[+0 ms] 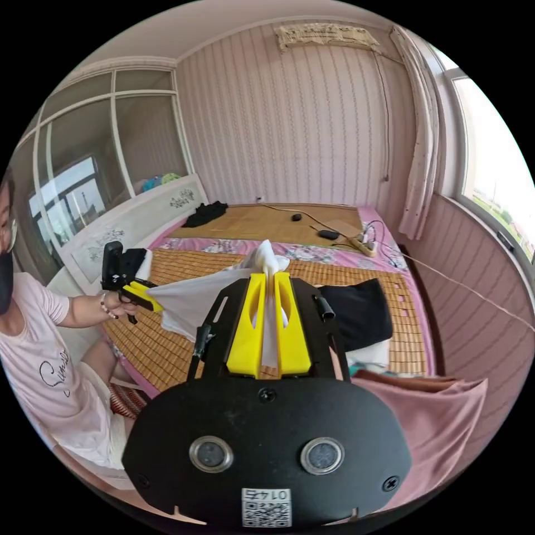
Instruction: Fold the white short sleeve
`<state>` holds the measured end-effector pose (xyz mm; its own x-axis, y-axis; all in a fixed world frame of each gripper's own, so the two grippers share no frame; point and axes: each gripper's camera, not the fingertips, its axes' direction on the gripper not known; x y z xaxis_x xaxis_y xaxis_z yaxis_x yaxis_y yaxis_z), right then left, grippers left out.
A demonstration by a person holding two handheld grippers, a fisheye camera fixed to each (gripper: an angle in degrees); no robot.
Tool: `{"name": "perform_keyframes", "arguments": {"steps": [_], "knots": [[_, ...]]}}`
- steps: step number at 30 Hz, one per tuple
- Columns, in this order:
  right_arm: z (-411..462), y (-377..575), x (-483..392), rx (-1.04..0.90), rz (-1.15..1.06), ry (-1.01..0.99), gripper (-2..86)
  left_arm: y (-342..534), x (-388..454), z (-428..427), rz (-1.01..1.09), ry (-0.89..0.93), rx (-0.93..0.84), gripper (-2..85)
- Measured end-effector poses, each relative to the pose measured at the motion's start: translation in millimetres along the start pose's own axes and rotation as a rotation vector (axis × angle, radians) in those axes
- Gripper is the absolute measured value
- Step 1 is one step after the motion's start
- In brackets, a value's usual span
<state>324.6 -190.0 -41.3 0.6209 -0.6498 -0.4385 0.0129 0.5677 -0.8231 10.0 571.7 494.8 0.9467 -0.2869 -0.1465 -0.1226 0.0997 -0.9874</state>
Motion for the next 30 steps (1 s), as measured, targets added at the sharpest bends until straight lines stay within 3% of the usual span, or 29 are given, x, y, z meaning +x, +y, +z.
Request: {"name": "perform_keyframes", "arguments": {"steps": [10, 12, 13, 16, 19, 24, 28, 30], "knots": [[70.7, -56.3, 142.3, -0.156, 0.194, 0.211, 4.4, -149.9, -27.7, 152.1, -0.010, 0.179, 0.035, 1.3], [115.2, -59.3, 165.2, -0.103, 0.337, 0.288, 8.5, -168.3, -45.7, 168.6, -0.057, 0.128, 0.053, 2.9], [125.2, -57.0, 164.9, -0.086, 0.363, 0.283, 9.0, -177.7, -59.4, 178.9, -0.088, 0.020, 0.048, 4.7], [157.1, -43.4, 133.1, -0.018, 0.307, 0.364, 11.8, -180.4, -103.1, 191.2, -0.234, -0.155, -0.046, 7.7], [165.3, -26.0, 82.4, -0.105, 0.088, 0.364, 13.3, -145.1, -128.0, 164.7, -0.257, -0.201, -0.077, 7.3], [110.4, 48.9, -71.4, 0.057, -0.115, 0.178, 12.4, -30.5, -122.3, 89.4, -0.213, -0.279, -0.182, 5.9], [126.9, 127.5, -168.0, -0.094, 0.004, 0.055, 6.4, 88.5, -56.4, -12.1, -0.187, -0.367, -0.202, 5.5], [154.4, 173.9, -227.8, -0.149, 0.076, 0.026, 7.6, 134.8, -21.8, -64.9, -0.205, -0.422, -0.167, 5.7]]}}
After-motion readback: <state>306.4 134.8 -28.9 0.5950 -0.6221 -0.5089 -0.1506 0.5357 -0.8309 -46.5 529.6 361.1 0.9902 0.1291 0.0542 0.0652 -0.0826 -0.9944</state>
